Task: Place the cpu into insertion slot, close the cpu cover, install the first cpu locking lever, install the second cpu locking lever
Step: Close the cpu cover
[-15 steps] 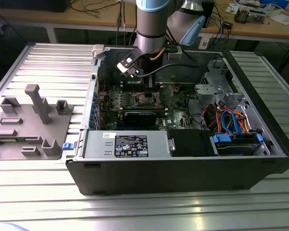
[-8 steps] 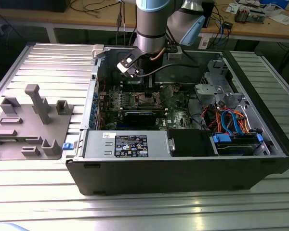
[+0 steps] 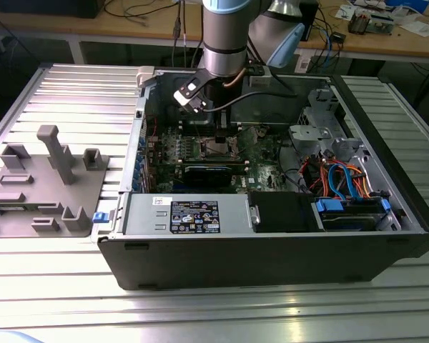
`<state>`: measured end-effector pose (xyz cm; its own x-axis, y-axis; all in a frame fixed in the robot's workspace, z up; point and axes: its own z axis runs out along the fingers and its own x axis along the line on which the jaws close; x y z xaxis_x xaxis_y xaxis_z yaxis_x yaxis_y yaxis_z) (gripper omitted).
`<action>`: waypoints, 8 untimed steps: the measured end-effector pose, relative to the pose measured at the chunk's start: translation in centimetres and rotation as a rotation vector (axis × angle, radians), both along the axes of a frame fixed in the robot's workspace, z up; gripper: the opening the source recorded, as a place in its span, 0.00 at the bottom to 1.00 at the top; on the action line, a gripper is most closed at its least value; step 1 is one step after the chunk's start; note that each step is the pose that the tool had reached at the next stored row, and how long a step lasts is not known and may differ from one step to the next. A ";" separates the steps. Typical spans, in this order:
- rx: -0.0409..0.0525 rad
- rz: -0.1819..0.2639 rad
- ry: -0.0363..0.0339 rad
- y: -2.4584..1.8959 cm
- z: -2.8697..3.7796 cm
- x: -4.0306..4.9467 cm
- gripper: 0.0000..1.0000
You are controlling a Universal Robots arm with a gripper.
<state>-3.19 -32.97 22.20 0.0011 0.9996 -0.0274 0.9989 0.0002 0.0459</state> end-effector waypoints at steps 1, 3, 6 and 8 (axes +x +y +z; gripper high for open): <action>-0.0005 0.000 0.0001 0.00 0.01 0.00 0.11; -0.0005 0.000 0.0006 0.00 0.00 0.01 0.11; -0.0005 0.000 0.0079 0.00 -0.01 0.29 0.11; -0.0005 0.000 0.0132 0.00 -0.01 0.45 0.11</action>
<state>-2.74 -32.97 22.19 0.0008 0.9996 -0.0279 0.9995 0.0001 0.0327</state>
